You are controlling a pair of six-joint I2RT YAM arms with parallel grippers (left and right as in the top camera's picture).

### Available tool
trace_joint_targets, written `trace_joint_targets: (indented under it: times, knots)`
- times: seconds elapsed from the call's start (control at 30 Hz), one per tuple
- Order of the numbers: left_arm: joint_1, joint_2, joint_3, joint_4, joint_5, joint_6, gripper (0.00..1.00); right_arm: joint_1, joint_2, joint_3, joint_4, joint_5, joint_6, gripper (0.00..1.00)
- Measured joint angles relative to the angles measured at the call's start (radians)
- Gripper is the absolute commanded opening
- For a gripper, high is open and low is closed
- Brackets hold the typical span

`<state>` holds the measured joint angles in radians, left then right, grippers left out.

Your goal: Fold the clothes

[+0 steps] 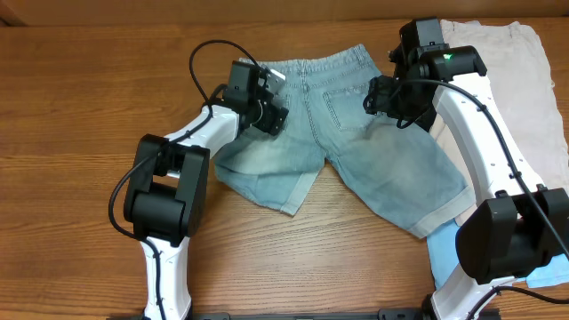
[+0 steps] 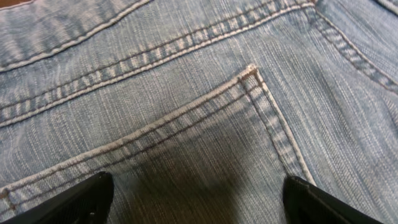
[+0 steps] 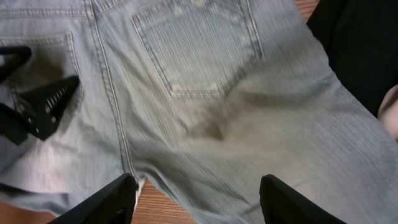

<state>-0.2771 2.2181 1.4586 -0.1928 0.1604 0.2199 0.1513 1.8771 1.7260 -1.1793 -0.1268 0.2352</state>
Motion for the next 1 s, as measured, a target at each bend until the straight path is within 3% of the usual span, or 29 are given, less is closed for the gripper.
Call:
trace_joint_targets:
  times: [0.17,0.43,0.77,1.0]
  knots:
    - [0.049,0.032,0.082,-0.069,-0.008,-0.067,0.93,0.000,0.000,0.000,0.000,-0.014,0.001,0.67]
    - [0.221,0.117,0.411,-0.564,-0.020,-0.188,0.96,0.047,0.000,0.000,0.001,-0.138,0.004,0.64]
    - [0.249,0.154,0.921,-1.003,-0.033,-0.239,1.00,0.405,0.007,0.000,0.059,-0.141,0.084,0.63]
    - [0.287,0.154,1.176,-1.155,-0.031,-0.249,1.00,0.546,0.141,0.000,0.061,-0.096,0.232,0.61]
